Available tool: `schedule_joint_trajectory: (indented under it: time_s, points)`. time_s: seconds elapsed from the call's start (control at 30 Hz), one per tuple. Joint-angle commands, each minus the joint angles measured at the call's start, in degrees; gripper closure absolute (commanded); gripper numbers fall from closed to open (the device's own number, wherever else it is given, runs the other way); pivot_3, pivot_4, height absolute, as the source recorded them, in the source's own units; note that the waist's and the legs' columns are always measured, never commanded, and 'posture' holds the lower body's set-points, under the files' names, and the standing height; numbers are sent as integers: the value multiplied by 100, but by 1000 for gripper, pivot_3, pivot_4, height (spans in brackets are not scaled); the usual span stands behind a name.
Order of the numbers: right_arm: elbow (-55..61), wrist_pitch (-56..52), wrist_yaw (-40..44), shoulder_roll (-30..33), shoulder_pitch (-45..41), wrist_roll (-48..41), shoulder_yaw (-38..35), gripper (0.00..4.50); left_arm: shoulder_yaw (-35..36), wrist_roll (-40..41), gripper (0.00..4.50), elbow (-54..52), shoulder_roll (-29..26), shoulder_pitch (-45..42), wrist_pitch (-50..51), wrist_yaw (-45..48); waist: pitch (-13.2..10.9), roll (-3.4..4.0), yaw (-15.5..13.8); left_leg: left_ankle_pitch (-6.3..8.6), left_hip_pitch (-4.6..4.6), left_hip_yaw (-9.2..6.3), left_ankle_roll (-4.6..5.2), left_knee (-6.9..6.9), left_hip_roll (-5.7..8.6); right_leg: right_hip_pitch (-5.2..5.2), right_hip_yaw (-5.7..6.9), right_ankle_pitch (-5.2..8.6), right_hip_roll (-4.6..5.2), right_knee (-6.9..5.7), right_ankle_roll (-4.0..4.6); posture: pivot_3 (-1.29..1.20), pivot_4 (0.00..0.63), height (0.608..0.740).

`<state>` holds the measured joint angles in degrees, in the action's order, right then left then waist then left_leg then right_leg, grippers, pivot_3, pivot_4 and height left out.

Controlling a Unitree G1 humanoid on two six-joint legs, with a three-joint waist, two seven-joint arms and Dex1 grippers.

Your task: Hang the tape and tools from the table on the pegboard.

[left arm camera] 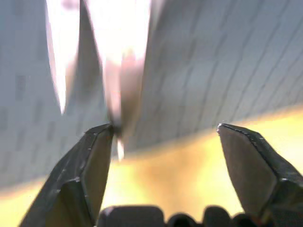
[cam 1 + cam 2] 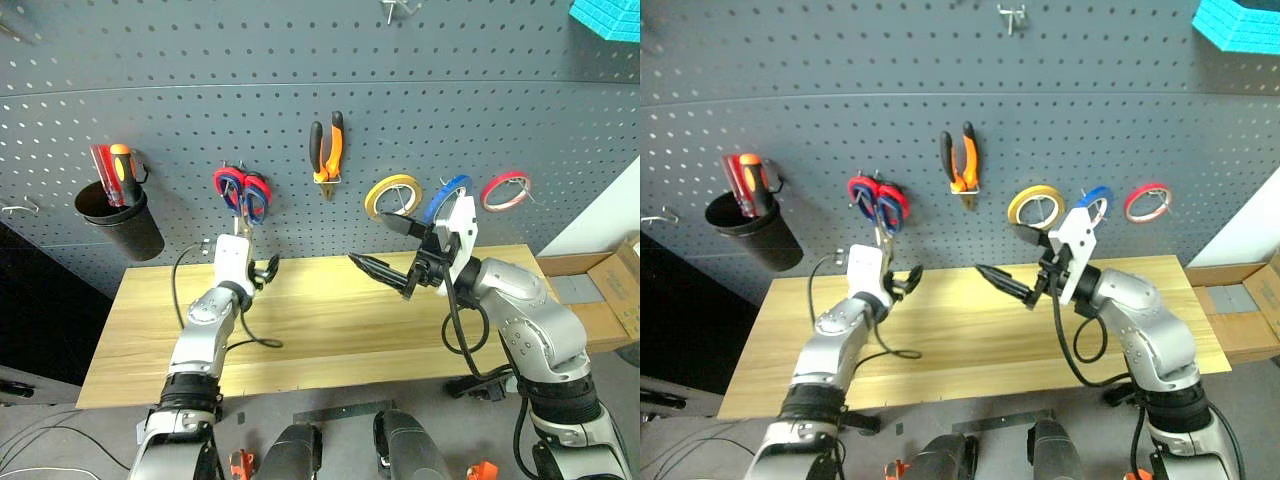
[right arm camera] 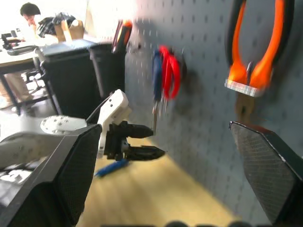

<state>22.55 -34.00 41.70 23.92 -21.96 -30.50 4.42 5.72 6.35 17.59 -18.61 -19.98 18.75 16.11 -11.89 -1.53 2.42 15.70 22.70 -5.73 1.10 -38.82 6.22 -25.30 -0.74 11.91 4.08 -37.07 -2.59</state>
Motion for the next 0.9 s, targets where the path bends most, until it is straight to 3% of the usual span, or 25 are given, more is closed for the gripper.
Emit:
schedule_joint_trajectory:
  time_s: [0.03, 0.23, 0.47, 0.9]
  points:
    - [339, -410, 116, 241, 152, -94, 275, 0, 205, 161, 823, -613, -244, 127, 805, 62, -3, 0, -11, 3, 0, -1, 5, -1, 0, 1, 1, 0, 0, 1, 0, -76, 250, 740]
    - [46, -523, 307, 666, 294, 352, 844, 0, 314, 244, 823, -1436, -886, 547, 2358, 226, -60, 15, -43, 6, -1, 0, 10, -1, 1, 3, 0, 1, 3, 3, 0, -39, 280, 740]
    - [-232, -245, 596, 639, 240, 669, 1300, 0, 319, 211, 823, -1561, -1132, 517, 3666, 105, -122, 3, -78, 7, 0, -5, 10, 0, 1, 4, 4, 1, 4, 6, -1, -4, 277, 740]
    - [61, -539, 584, 591, 347, 568, 1184, 0, 77, -1, 823, 143, -610, -172, 3246, -246, -161, -5, -104, 8, 4, -11, 5, 0, 3, 3, 9, 1, 8, 11, -1, -35, 287, 740]
